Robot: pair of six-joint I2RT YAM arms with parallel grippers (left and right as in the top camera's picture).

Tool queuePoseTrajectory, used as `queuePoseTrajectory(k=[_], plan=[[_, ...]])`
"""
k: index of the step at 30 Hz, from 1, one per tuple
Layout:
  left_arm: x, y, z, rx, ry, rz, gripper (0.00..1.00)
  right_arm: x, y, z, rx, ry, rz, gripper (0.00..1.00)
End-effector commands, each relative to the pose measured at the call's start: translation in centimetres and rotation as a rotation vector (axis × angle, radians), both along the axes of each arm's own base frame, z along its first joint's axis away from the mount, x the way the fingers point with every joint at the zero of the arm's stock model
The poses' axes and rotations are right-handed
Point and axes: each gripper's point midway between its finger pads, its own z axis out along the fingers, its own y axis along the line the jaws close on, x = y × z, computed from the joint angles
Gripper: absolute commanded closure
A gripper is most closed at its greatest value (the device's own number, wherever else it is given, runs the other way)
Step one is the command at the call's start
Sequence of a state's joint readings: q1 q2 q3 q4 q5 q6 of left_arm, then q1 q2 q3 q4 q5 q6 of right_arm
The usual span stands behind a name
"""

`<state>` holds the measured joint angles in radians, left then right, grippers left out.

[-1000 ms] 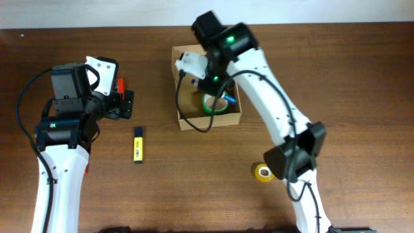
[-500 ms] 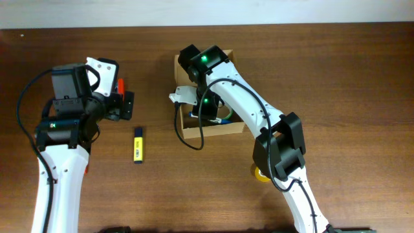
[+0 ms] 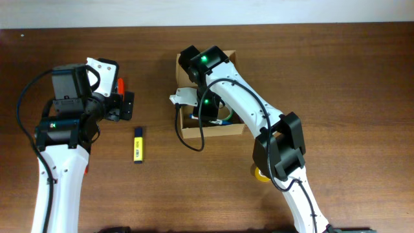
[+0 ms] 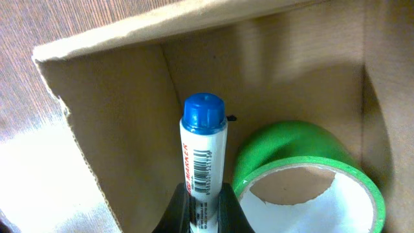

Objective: Pack container
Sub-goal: 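Lower the marker into the box and open the right gripper, then move the right gripper to the yellow tape roll and grasp it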

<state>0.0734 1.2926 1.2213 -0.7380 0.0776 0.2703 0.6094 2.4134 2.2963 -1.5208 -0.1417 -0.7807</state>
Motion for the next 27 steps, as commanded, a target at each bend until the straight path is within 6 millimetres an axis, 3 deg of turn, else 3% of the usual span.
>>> queuePoseTrajectory(k=[1,7,8,10,11,13,16,19,22,23,25,26,27], plan=[[0.2,0.1,0.4,0.008,-0.008,-0.011,0.01,-0.9,0.3,-1.6,-0.007,0.056,-0.007,0.96],[0.2,0.1,0.4,0.008,-0.009,-0.011,0.01,-2.1,-0.5,-3.4,-0.044,0.108,-0.007,0.96],[0.2,0.1,0.4,0.008,-0.009,-0.011,0.01,-2.1,-0.5,-3.5,-0.046,0.108,-0.020,0.87],[0.2,0.1,0.4,0.008,-0.008,-0.011,0.01,-1.7,-0.6,-3.6,-0.057,0.090,-0.031,0.53],[0.2,0.1,0.4,0.008,-0.008,-0.011,0.01,-1.6,-0.7,-3.6,-0.061,0.086,-0.031,0.46],[0.2,0.1,0.4,0.008,-0.008,-0.011,0.01,-1.3,-0.4,-3.5,-0.051,0.074,-0.055,0.43],[0.2,0.1,0.4,0.008,-0.008,-0.011,0.01,0.0,0.3,-2.1,-0.020,0.028,-0.112,0.40],[0.2,0.1,0.4,0.008,-0.009,-0.011,0.01,2.7,1.5,1.3,0.050,-0.063,-0.257,0.40],[0.2,0.1,0.4,0.008,-0.009,-0.011,0.01,5.1,2.1,5.6,0.136,-0.154,-0.385,0.44],[0.2,0.1,0.4,0.008,-0.009,-0.011,0.01,6.0,1.9,7.3,0.162,-0.190,-0.434,0.51],[0.2,0.1,0.4,0.008,-0.008,-0.011,0.01,7.7,-0.1,9.5,0.133,-0.287,-0.561,0.85],[0.2,0.1,0.4,0.009,-0.009,-0.010,0.01,8.4,-1.6,10.2,0.102,-0.324,-0.621,0.96],[0.2,0.1,0.4,0.009,-0.009,-0.011,0.01,8.4,-3.1,10.7,0.079,-0.331,-0.676,0.96]])
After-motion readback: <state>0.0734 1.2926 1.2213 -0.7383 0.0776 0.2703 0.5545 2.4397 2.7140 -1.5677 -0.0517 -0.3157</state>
